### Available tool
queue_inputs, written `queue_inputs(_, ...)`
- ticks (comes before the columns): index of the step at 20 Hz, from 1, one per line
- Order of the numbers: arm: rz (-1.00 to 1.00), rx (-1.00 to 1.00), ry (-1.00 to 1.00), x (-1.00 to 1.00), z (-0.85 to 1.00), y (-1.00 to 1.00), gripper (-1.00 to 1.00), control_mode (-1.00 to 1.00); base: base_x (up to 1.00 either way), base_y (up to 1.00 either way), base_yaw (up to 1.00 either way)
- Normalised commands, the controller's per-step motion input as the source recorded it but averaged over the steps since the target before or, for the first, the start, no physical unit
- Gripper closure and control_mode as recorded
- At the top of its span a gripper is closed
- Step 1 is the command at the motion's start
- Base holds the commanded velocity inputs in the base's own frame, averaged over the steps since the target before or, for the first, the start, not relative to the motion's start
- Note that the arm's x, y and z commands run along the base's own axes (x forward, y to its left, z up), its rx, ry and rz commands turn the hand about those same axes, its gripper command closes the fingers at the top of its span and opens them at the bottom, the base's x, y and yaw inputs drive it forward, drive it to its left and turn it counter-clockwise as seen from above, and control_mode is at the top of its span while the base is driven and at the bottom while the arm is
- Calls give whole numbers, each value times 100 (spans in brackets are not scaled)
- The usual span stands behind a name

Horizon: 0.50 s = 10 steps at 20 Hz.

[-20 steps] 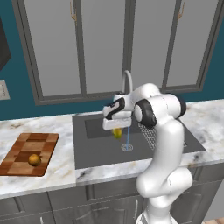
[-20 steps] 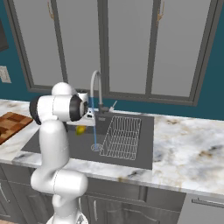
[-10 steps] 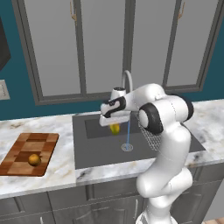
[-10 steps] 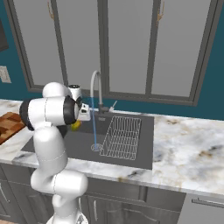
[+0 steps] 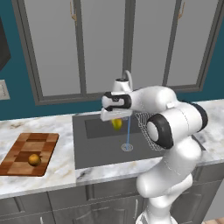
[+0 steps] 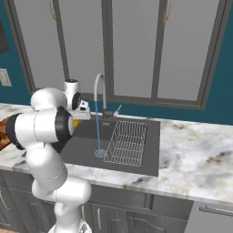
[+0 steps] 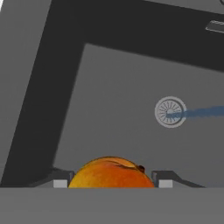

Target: Pick the mango, mango from the sink and place them on the cutting board to airdry. Then turn off the sink faucet.

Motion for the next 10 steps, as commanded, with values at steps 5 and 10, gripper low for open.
queue_inputs(5,2,0,0,-77,46,-4,100,-100,0,0,0)
queue_inputs(10,2,0,-1,-84,46,-6,100,-100,0,0,0)
